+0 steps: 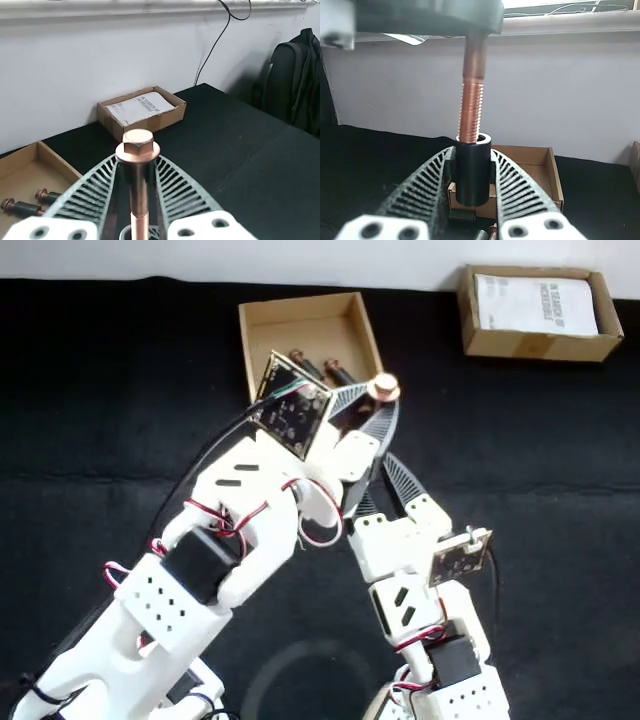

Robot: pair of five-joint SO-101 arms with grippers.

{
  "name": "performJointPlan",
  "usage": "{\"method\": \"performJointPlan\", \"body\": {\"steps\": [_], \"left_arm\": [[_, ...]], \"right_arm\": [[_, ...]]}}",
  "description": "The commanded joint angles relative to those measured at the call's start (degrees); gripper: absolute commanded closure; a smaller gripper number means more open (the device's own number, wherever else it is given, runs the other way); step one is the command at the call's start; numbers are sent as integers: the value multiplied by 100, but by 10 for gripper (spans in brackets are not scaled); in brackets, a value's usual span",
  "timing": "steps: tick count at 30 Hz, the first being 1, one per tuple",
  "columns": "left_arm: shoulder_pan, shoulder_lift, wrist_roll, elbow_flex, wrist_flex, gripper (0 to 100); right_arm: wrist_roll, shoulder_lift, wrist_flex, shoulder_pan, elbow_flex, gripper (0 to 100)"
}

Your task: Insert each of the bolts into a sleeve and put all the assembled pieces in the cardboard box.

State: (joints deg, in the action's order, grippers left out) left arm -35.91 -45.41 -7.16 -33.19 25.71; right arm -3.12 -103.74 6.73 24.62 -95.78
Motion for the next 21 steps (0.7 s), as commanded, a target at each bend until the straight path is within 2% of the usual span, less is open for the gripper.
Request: {"method": "performJointPlan", "body": {"steps": [1, 6, 18, 21], "left_arm": [[119, 4, 18, -189, -387, 992], [119, 4, 26, -532, -738, 992], [127, -40, 26, -576, -712, 992], [330, -40, 26, -576, -703, 990]], "right_arm": [[-62, -110, 4, 13, -734, 990], [-62, -110, 4, 4, -734, 990], [-62, -110, 4, 4, -734, 990], [-62, -101, 4, -4, -734, 990]]}}
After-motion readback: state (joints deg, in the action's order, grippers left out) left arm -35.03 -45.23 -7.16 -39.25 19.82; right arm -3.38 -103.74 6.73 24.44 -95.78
